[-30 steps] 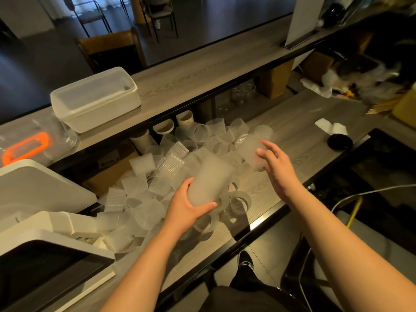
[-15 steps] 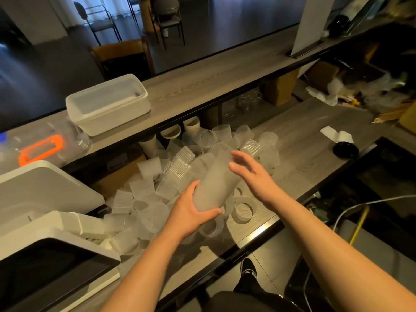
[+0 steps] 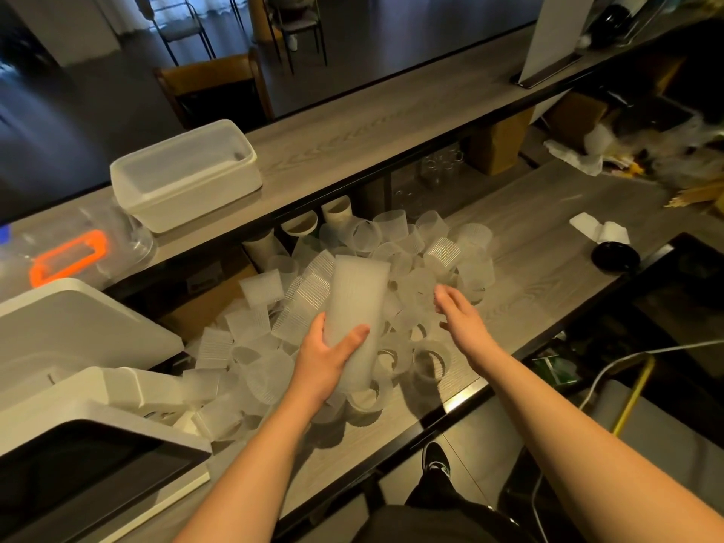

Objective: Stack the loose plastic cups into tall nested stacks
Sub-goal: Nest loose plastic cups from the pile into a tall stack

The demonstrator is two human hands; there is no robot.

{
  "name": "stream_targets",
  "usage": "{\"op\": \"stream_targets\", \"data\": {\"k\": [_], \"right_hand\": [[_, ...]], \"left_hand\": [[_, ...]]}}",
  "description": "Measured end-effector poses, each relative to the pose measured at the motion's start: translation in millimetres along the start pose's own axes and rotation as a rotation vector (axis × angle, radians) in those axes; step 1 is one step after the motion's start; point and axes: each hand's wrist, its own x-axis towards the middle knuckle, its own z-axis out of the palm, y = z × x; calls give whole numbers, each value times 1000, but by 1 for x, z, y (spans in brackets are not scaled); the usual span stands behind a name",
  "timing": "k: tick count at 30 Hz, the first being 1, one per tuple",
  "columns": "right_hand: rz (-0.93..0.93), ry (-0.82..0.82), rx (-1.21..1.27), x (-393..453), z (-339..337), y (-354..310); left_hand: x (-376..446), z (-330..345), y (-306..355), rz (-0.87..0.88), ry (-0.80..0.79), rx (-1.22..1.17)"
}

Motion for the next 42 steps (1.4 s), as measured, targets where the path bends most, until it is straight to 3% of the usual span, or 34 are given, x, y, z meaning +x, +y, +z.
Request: {"op": "stream_targets", "data": {"k": [8,14,17,29,37,42], "right_hand": [[54,-111,-546,14,-13,93],[40,-197,-676,28,-3,120],[28,-155,-714,30,1,125],[66,55,-353,27,-14,87],[-119,126,-56,13,-12,-2],[-208,67,168,-8,-8,-61]], "left_hand": [[12,2,5,-42,36,-96],[24,-4,1,-67,87,-203],[27,-8,-1,-73,101,-227],[25,-2,2,-81,60,-131],[15,-8,1,-9,-52,25],[6,-14,-2,60,-96,215]]}}
